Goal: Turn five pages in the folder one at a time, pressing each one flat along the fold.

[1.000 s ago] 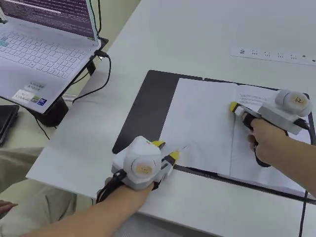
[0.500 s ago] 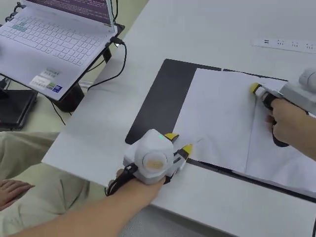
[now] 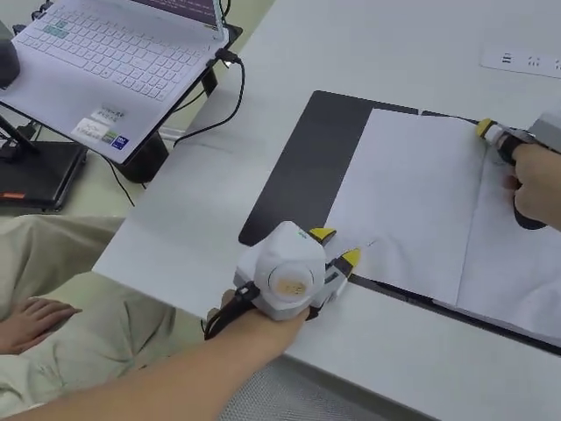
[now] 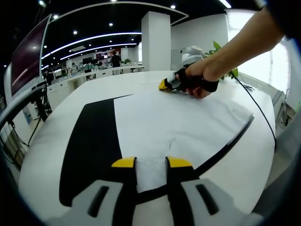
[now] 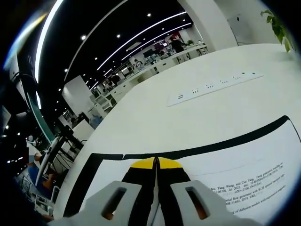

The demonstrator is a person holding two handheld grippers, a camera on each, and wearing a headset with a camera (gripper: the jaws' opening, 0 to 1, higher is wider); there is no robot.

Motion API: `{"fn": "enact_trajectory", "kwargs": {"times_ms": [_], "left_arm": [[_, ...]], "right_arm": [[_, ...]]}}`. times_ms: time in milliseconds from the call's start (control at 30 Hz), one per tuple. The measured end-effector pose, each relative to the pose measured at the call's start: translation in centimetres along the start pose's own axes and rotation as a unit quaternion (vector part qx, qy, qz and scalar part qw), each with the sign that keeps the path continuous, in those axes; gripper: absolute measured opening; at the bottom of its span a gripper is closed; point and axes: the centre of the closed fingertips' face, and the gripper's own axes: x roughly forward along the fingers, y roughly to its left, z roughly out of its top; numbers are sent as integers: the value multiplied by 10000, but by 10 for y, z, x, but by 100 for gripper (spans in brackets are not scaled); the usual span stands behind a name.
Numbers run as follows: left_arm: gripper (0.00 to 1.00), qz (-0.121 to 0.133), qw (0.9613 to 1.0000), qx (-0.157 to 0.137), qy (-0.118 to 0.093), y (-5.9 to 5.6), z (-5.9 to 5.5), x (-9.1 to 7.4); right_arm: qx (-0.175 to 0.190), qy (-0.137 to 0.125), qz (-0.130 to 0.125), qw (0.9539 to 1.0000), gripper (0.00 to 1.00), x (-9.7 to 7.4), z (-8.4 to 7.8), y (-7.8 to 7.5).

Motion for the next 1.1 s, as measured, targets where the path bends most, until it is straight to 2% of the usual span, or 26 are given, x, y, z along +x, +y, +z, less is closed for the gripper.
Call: {"fn": "enact_trajectory", "kwargs": {"times_ms": [267,567,800,933,1100], "left_arm": [[23,-1,10000,-2,-9,-1,0,-1],[23,0,10000,-16,-15,-1,0,0],[23,1,10000,-33,-15,-1,0,0],[23,2,10000,-46,-19,-1,0,0],[23,1,10000,-40,-27,-1,0,1]], "right_arm": [[-181,40,82,9998,0,-7,-7,1],[-112,116,156,9997,0,-22,-18,7],[98,123,286,9995,0,-40,-31,12],[92,148,334,9993,0,-50,-39,17],[67,162,408,9990,0,-74,-50,32]]}}
